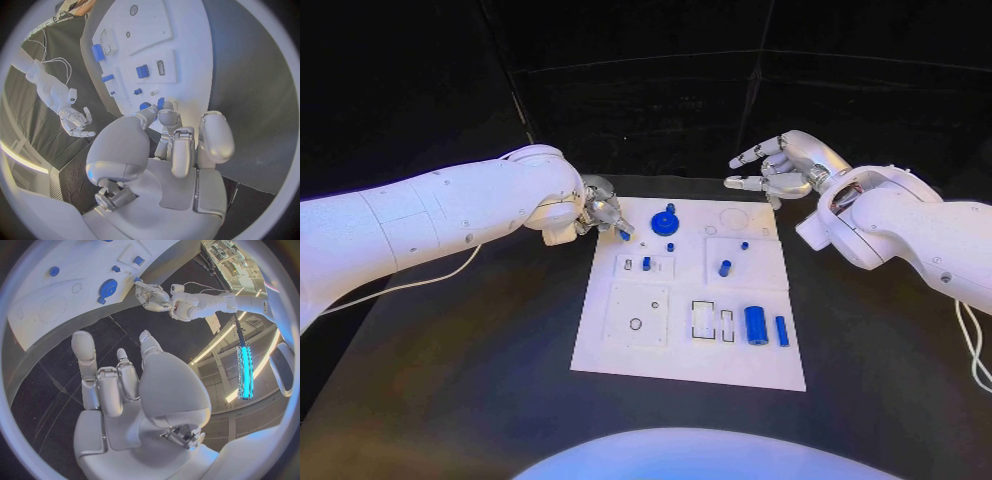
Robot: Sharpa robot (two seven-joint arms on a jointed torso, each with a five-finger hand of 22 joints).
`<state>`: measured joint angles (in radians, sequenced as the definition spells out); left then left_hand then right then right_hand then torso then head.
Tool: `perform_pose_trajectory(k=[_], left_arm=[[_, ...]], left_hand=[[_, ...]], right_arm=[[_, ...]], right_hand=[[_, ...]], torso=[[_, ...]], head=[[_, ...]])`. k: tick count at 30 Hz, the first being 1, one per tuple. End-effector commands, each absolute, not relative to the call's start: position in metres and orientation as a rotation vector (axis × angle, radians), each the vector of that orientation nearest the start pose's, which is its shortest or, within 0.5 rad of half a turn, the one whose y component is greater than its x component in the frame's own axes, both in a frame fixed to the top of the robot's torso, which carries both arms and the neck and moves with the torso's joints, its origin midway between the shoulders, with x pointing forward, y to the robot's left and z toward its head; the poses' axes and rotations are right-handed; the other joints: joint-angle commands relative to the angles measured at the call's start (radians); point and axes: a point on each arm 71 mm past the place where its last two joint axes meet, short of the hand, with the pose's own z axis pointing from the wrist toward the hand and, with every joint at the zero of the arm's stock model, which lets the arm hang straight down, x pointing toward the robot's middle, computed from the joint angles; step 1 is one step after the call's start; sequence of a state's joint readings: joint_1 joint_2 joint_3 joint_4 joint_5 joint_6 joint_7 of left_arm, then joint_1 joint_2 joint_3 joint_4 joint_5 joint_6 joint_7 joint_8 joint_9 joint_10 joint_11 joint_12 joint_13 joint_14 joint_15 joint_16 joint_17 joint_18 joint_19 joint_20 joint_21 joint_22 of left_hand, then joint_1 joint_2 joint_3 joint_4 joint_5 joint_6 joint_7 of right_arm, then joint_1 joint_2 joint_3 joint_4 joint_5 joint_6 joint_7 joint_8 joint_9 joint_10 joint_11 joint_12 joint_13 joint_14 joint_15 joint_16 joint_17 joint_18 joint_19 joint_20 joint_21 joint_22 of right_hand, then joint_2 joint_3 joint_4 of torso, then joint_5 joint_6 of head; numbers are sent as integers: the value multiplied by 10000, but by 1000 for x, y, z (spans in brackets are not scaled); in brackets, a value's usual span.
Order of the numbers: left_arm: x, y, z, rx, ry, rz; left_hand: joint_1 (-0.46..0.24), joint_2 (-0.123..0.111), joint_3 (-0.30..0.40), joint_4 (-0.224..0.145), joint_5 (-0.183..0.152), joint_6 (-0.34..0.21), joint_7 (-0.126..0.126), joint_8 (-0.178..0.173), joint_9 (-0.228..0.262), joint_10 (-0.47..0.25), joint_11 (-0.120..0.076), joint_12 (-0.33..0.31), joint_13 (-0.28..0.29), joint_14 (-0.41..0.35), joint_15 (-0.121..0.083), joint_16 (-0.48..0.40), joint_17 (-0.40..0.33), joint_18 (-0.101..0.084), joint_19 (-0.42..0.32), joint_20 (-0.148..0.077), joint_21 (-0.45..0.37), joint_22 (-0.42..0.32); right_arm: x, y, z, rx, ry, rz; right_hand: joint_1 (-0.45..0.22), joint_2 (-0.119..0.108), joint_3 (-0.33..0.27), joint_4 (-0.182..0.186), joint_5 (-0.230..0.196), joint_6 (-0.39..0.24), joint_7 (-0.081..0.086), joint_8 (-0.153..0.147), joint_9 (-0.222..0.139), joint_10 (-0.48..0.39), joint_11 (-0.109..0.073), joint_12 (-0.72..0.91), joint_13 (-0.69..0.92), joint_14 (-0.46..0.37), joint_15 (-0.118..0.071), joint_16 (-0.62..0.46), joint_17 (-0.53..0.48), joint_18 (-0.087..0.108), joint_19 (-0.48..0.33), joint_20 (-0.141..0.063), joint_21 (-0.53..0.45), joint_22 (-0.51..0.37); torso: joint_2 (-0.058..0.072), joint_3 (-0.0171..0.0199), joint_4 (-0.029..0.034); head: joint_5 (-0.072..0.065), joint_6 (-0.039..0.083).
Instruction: Assemble the parts on the task board
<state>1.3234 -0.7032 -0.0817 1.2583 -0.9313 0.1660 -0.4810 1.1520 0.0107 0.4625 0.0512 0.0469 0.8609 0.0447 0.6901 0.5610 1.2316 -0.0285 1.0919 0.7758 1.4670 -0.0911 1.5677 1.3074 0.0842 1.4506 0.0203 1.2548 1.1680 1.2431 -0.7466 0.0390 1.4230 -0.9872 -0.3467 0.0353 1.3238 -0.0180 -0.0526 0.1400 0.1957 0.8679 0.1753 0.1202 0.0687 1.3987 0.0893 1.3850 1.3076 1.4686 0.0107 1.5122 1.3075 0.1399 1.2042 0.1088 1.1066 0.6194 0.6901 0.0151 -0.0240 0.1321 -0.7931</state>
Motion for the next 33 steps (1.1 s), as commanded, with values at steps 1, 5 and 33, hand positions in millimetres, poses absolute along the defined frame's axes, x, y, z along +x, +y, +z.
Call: perform_pose_trajectory(k=[1,5,33], left_arm=[[533,221,-193,-3505,22537,-4930],[527,222,-195,-3071,22466,-4853],[500,218,-210,-1539,22504,-4372]], left_hand=[[12,-157,1458,-1369,18,-96,2,56,13,86,-14,-4,13,1038,4,31,2634,-3,59,-45,25,19],[17,-242,1567,-1418,18,-97,2,74,12,102,-15,-6,7,1038,3,31,2634,-8,68,-45,44,47],[47,-479,1896,-1545,25,-30,2,117,-16,255,-21,94,153,1038,4,31,2634,-38,118,-43,164,206]], right_arm=[[520,-182,-137,2289,15802,9929],[520,-182,-137,2291,15803,9924],[521,-184,-137,2304,15823,9902]], right_hand=[[-14,101,-65,-5,61,-84,10,-68,-13,-59,-18,-32,140,687,-37,-54,1152,191,-65,9,-33,-7],[-15,101,-67,-4,62,-84,10,-68,-13,-61,-18,-35,137,687,-37,-54,1153,190,-63,9,-31,-3],[-15,101,-67,-4,62,-84,10,-68,-13,-61,-18,-35,137,687,-37,-54,1153,190,-63,9,-31,-3]], torso=[[6,4,3],[4,-3,0],[15,-2,-23]], head=[[22,-19],[60,-47],[114,-100]])
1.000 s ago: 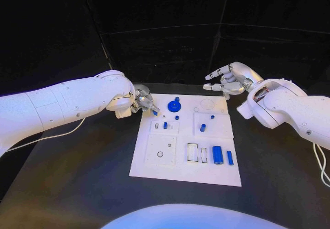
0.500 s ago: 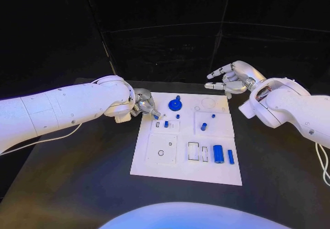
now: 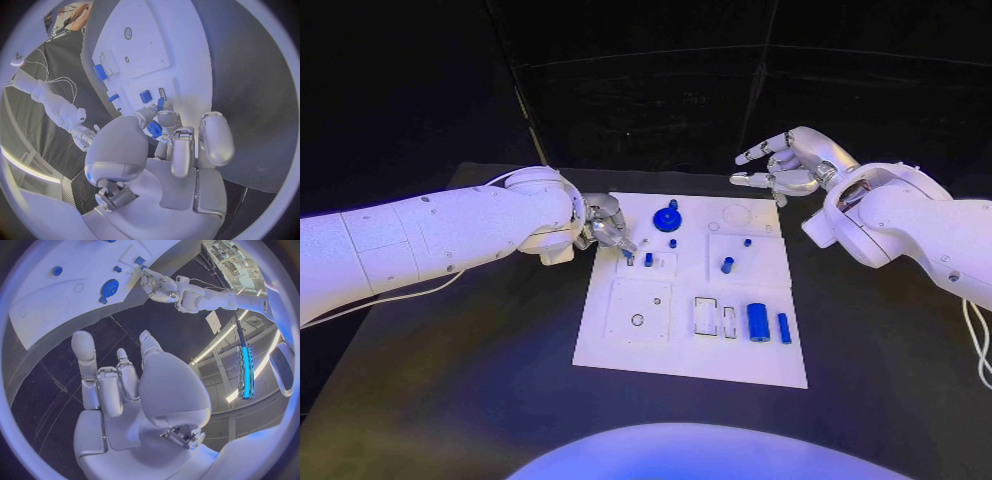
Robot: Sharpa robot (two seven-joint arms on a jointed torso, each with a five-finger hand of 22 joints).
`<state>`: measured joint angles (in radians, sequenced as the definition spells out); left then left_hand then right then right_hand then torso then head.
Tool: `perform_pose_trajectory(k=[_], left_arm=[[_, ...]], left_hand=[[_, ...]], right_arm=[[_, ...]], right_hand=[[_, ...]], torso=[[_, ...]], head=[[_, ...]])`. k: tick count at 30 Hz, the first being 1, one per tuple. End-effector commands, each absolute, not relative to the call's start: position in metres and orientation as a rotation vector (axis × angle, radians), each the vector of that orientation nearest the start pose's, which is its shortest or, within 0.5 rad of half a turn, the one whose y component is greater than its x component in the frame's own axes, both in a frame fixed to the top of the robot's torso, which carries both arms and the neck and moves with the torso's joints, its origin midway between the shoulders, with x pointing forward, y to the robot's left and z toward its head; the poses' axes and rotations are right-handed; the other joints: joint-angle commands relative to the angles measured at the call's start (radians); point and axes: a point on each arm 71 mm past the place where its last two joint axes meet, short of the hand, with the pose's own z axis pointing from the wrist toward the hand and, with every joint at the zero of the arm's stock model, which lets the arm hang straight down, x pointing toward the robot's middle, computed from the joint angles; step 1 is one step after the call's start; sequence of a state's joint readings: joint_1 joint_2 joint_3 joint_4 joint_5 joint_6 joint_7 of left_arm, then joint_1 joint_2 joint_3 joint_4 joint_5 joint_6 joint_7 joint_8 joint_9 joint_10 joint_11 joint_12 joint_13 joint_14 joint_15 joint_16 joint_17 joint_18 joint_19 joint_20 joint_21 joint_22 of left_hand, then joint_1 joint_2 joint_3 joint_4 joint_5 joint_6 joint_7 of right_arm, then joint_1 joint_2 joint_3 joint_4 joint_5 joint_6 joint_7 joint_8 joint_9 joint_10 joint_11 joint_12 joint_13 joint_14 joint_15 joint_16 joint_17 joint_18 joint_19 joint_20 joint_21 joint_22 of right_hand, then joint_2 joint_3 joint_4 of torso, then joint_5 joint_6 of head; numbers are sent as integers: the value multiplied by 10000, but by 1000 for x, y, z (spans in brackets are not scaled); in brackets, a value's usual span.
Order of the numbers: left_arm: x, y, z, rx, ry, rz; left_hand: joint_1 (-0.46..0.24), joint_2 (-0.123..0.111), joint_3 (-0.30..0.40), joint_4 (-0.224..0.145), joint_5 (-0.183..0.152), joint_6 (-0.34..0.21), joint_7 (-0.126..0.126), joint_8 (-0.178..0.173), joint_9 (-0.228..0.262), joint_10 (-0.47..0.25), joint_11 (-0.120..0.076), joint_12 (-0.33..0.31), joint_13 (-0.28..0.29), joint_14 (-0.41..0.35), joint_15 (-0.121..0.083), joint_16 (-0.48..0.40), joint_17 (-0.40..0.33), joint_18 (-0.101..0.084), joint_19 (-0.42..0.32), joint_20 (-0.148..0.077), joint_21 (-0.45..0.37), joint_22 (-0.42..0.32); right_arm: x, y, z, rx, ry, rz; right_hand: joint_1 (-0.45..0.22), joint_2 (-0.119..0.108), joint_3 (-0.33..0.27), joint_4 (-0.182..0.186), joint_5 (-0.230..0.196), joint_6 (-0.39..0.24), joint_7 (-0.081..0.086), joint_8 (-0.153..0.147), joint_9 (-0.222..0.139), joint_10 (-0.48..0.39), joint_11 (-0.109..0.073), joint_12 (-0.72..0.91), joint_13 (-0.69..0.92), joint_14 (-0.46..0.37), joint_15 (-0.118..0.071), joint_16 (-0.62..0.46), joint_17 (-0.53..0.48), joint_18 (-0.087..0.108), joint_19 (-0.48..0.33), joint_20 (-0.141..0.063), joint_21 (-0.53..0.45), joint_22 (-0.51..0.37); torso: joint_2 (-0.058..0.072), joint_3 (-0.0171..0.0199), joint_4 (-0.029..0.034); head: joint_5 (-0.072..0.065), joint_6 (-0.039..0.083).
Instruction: Assemble the parts on the task board
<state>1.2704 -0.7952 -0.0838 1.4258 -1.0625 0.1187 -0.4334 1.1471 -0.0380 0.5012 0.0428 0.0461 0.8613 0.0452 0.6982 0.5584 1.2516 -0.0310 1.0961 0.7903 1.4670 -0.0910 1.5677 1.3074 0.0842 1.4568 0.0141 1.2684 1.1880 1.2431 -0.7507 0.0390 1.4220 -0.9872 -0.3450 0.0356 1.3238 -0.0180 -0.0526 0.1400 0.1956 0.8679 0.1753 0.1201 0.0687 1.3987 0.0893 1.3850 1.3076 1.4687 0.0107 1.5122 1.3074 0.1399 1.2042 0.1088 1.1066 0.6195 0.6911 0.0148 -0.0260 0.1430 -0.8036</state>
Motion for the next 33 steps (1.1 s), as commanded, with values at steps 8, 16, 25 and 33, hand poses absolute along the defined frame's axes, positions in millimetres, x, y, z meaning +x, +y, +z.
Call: perform_pose_trajectory(k=[8,16,25,33], left_arm=[[497,216,-212,-1609,22571,-4194],[496,216,-213,-1636,22662,-4047],[494,216,-214,-1561,22853,-3908],[494,214,-215,-1509,22929,-3877]], left_hand=[[94,-1,1530,-1463,31,-24,-4,39,7,66,3,59,16,1038,3,31,2634,-39,59,19,34,13],[94,-1,1530,-1463,31,-24,-4,39,7,66,3,59,16,1038,3,31,2634,-39,59,19,34,13],[94,-1,1530,-1463,31,-24,-4,39,7,66,3,59,16,1038,3,31,2634,-39,59,19,34,13],[94,-1,1530,-1463,31,-24,-4,39,7,66,3,59,16,1038,3,31,2634,-39,59,19,34,13]], right_arm=[[521,-184,-137,2301,15835,9902],[521,-184,-137,2300,15847,9898],[521,-184,-138,2295,15854,9904],[521,-183,-138,2284,15859,9919]], right_hand=[[-29,112,-87,10,64,-83,10,-69,-13,-52,-18,-25,148,688,-36,-54,1155,189,-57,9,-30,2],[-29,112,-87,10,64,-83,10,-69,-13,-52,-18,-25,148,688,-36,-54,1155,189,-57,9,-30,2],[-29,112,-87,10,64,-83,10,-69,-13,-52,-18,-25,148,688,-36,-54,1155,189,-57,9,-30,2],[-29,112,-87,10,64,-83,10,-69,-13,-52,-18,-25,148,688,-36,-54,1155,189,-57,9,-30,2]], torso=[[3,7,0],[-6,4,-5],[-4,0,3],[1,-4,-8]], head=[[9,1],[11,-8],[26,-27],[36,-32]])
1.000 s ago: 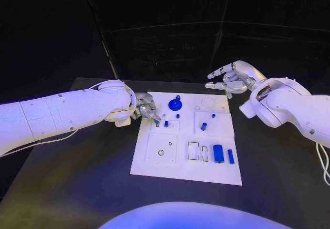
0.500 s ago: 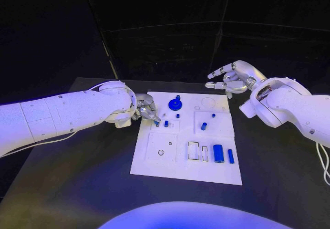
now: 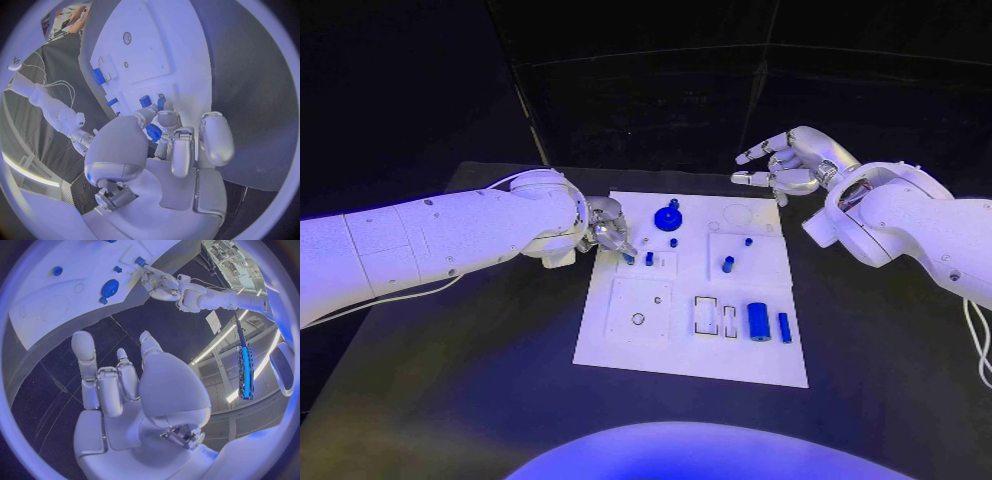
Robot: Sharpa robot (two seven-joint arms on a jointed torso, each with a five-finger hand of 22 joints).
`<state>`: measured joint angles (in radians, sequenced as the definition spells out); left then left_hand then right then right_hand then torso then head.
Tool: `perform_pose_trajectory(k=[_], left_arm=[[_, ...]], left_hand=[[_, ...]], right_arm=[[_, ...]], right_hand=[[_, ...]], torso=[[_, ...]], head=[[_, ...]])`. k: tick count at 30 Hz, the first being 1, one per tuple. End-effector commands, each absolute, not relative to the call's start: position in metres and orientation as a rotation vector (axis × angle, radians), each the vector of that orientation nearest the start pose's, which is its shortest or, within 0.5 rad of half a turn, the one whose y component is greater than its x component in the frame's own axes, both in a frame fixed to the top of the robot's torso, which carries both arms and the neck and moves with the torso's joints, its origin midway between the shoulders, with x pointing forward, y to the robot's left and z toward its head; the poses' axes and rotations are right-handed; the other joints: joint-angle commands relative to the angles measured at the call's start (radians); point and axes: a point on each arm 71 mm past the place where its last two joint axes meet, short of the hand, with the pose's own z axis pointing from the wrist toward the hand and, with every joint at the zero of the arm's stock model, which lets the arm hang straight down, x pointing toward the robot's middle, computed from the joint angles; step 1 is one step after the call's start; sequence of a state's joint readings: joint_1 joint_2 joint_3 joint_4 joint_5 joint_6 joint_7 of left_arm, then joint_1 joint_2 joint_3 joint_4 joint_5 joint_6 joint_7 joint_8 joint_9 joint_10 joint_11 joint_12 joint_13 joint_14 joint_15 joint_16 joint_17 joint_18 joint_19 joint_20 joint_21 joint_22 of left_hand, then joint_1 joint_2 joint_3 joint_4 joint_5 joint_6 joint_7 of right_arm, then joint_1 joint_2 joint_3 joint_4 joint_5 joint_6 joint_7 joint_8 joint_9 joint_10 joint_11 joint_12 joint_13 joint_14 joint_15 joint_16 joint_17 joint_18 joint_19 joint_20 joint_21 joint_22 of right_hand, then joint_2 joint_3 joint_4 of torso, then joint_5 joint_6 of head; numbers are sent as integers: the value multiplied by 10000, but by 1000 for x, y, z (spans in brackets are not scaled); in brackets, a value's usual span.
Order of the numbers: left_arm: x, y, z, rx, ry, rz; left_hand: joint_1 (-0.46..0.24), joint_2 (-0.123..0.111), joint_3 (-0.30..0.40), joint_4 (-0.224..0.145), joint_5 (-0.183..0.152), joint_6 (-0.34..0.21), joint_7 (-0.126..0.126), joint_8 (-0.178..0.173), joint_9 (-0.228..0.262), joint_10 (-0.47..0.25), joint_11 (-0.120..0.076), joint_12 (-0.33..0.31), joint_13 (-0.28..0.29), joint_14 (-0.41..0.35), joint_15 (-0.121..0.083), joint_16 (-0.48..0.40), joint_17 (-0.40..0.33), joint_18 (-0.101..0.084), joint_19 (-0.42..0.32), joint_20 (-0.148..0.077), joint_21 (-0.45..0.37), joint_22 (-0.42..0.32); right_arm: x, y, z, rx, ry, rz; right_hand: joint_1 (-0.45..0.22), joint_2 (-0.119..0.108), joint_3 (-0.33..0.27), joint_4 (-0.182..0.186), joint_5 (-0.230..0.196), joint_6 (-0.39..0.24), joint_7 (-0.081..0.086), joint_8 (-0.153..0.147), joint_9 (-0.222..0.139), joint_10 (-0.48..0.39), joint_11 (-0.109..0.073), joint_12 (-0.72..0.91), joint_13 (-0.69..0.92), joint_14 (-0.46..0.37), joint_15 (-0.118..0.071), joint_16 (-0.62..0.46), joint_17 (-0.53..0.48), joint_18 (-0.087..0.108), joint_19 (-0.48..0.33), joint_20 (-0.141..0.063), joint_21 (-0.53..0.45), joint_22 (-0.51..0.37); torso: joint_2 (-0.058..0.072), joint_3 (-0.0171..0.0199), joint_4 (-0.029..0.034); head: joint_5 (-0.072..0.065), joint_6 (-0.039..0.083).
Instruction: Assemble the parts on the task board
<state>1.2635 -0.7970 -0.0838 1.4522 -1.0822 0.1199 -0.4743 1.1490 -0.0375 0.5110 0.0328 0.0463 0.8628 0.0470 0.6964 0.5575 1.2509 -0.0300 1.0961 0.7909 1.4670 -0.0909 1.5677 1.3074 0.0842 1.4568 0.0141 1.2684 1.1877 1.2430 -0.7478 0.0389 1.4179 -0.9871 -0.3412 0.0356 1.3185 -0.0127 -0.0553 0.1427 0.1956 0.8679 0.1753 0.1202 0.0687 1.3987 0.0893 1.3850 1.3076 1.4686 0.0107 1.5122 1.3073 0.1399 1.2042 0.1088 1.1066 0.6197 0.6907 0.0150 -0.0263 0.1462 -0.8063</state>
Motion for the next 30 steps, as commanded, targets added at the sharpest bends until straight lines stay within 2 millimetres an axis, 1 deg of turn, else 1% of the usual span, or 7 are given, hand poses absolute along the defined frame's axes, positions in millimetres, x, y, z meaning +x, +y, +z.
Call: perform_pose_trajectory(k=[1,7,10,12,17,30], left_arm=[[494,214,-215,-1499,22943,-3876],[493,214,-216,-1448,23024,-3856],[493,214,-216,-1426,23075,-3824],[493,214,-216,-1422,23101,-3798],[493,214,-217,-1399,23149,-3770],[491,211,-218,-1300,23228,-3817]], left_hand=[[75,-6,1432,-1363,29,-39,-21,57,17,73,-6,59,11,1038,2,31,2634,-40,59,19,34,16],[65,-26,1474,-1364,30,-20,-22,63,11,87,-6,56,3,1038,3,31,2634,-41,62,19,39,23],[65,-26,1474,-1364,30,-20,-22,63,11,87,-6,56,3,1038,3,31,2634,-41,62,19,39,23],[65,-26,1474,-1364,30,-20,-22,63,11,87,-6,56,3,1038,3,31,2634,-41,62,19,39,23],[65,-26,1474,-1364,30,-20,-22,63,11,87,-6,56,3,1038,3,31,2634,-41,62,19,39,23],[65,-26,1474,-1364,30,-20,-22,63,11,87,-6,56,3,1038,3,31,2634,-41,62,19,39,23]], right_arm=[[521,-183,-138,2284,15860,9919],[521,-183,-138,2285,15866,9916],[522,-183,-138,2286,15863,9913],[522,-183,-138,2286,15862,9914],[522,-183,-138,2284,15864,9917],[522,-182,-138,2275,15876,9928]], right_hand=[[24,59,-61,-16,65,-83,10,-70,-12,-52,-17,-25,148,688,-36,-54,1156,189,-57,9,-30,0],[24,59,-61,-16,65,-83,10,-70,-12,-52,-17,-25,148,688,-36,-54,1156,189,-57,9,-30,0],[24,59,-61,-16,65,-83,10,-70,-12,-52,-17,-25,148,688,-36,-54,1156,189,-57,9,-30,0],[24,59,-61,-16,65,-83,10,-70,-12,-52,-17,-25,148,688,-36,-54,1156,189,-57,9,-30,0],[24,59,-61,-16,65,-83,10,-70,-12,-52,-17,-25,148,688,-36,-54,1156,189,-57,9,-30,0],[24,59,-61,-16,65,-83,10,-70,-12,-52,-17,-25,148,688,-36,-54,1156,189,-57,9,-30,0]], torso=[[6,-6,-5],[4,2,1],[5,-1,7],[5,0,4],[1,-6,-4],[-1,1,1]], head=[[4,-12],[-5,-38],[-3,-43],[17,-46],[15,-55],[16,-70]])
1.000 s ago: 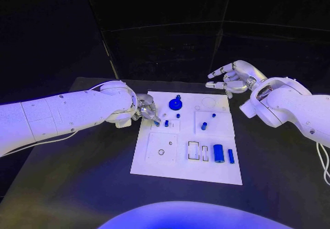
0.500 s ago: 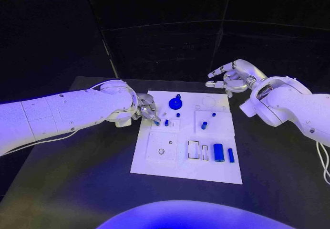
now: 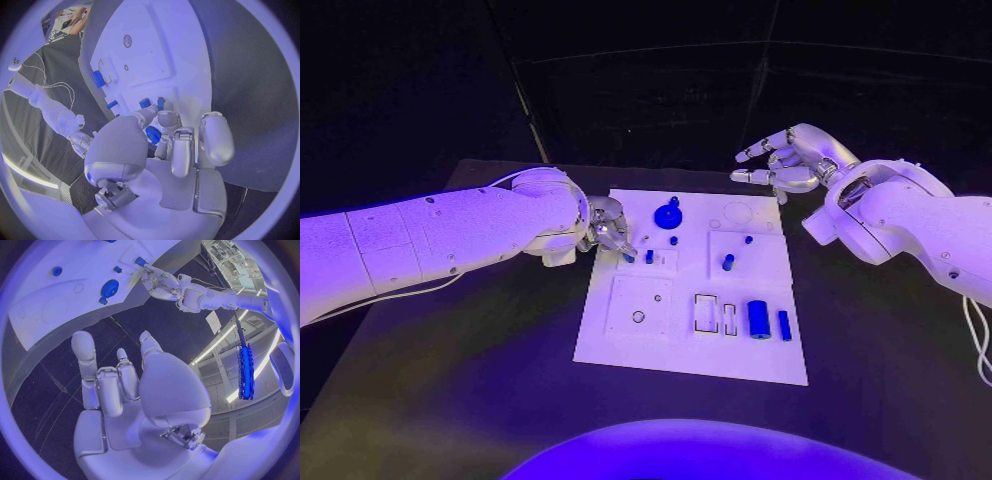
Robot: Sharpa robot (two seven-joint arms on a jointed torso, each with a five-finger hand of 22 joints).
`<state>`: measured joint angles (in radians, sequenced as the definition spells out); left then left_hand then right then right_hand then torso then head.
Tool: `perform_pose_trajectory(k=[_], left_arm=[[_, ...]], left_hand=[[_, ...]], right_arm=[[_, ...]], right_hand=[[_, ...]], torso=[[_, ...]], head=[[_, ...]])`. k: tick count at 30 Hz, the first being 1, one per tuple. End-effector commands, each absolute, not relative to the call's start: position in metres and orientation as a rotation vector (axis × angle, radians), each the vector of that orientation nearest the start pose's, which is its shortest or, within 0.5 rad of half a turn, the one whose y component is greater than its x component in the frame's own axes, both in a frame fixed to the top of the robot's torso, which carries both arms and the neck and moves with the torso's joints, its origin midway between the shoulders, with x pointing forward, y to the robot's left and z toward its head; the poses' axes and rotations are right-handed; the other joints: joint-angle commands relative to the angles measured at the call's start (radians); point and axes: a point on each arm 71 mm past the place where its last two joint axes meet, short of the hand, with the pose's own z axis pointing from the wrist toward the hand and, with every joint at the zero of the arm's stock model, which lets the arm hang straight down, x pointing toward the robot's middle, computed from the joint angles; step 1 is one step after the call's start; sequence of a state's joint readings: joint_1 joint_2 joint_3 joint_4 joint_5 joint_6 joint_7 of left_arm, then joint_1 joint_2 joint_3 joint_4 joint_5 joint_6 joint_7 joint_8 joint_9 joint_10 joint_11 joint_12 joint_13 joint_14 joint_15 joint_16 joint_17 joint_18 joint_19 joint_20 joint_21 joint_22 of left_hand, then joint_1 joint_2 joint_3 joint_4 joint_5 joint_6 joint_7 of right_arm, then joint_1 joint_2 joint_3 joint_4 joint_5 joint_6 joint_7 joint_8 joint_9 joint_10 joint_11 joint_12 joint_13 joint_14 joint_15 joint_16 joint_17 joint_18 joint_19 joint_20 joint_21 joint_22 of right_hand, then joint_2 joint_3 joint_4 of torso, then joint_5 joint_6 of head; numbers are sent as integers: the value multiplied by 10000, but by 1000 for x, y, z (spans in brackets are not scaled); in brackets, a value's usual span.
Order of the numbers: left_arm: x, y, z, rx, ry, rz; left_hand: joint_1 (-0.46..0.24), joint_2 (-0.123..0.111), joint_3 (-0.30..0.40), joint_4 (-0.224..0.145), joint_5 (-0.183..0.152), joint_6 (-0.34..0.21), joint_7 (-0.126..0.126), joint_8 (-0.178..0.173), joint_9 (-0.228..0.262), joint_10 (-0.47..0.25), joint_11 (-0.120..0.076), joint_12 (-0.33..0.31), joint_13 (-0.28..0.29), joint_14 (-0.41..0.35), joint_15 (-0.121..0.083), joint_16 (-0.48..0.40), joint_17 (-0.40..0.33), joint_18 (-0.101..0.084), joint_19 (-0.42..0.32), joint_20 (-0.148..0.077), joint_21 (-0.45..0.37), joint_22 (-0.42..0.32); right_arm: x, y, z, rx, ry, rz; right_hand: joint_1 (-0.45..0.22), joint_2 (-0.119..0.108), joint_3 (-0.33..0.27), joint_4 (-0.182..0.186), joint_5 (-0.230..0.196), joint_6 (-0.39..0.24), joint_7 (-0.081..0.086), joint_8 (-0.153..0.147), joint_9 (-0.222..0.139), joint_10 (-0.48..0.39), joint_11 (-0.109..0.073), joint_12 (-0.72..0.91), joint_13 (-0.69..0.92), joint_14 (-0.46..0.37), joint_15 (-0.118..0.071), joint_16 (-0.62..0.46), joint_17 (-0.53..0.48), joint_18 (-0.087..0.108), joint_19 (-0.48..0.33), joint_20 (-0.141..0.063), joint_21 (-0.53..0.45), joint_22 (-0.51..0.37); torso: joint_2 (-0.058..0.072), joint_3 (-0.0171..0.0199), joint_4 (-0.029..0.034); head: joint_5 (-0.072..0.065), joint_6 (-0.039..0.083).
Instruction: Assemble the parts on the task board
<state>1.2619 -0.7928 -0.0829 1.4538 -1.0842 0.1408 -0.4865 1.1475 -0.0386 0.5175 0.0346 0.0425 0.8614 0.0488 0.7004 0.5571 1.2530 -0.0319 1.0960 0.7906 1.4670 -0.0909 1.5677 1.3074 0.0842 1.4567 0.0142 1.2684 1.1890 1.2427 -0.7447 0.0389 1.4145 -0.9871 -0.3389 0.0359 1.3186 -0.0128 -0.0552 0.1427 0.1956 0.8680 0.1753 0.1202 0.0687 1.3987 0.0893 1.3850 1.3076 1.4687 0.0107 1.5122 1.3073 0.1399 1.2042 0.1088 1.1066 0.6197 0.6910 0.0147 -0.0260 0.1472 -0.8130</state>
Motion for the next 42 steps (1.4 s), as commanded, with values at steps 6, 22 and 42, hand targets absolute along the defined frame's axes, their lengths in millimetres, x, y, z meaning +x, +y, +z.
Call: perform_pose_trajectory(k=[6,22,42], left_arm=[[492,212,-219,-1332,23245,-3759],[496,209,-219,-1364,23207,-3730],[497,209,-221,-1397,23228,-3653]], left_hand=[[80,-15,1409,-1381,67,-6,-40,23,15,66,13,56,6,1038,2,31,2634,-40,62,19,39,10],[-810,-595,920,-904,75,422,-220,192,-25,223,-103,167,97,1038,-75,31,2634,-58,104,-25,133,147],[-1190,-688,218,-570,75,619,-296,311,-40,309,-171,256,158,1038,-139,31,2634,-97,168,-89,275,342]], right_arm=[[522,-182,-138,2274,15876,9929],[522,-182,-138,2260,15834,9954],[522,-181,-138,2247,15854,9965]], right_hand=[[23,60,-61,-16,65,-84,10,-70,-12,-52,-17,-25,148,688,-37,-54,1156,189,-57,9,-30,0],[23,60,-61,-16,65,-84,10,-70,-12,-52,-17,-25,148,688,-37,-54,1156,189,-57,9,-30,0],[19,78,-96,-4,68,-87,12,-75,-13,-60,-17,-31,136,689,-37,-57,1153,191,-58,9,-42,-20]], torso=[[0,1,-6],[-2,9,-5],[1,11,-6]], head=[[5,-3],[-27,-43],[-60,-55]])
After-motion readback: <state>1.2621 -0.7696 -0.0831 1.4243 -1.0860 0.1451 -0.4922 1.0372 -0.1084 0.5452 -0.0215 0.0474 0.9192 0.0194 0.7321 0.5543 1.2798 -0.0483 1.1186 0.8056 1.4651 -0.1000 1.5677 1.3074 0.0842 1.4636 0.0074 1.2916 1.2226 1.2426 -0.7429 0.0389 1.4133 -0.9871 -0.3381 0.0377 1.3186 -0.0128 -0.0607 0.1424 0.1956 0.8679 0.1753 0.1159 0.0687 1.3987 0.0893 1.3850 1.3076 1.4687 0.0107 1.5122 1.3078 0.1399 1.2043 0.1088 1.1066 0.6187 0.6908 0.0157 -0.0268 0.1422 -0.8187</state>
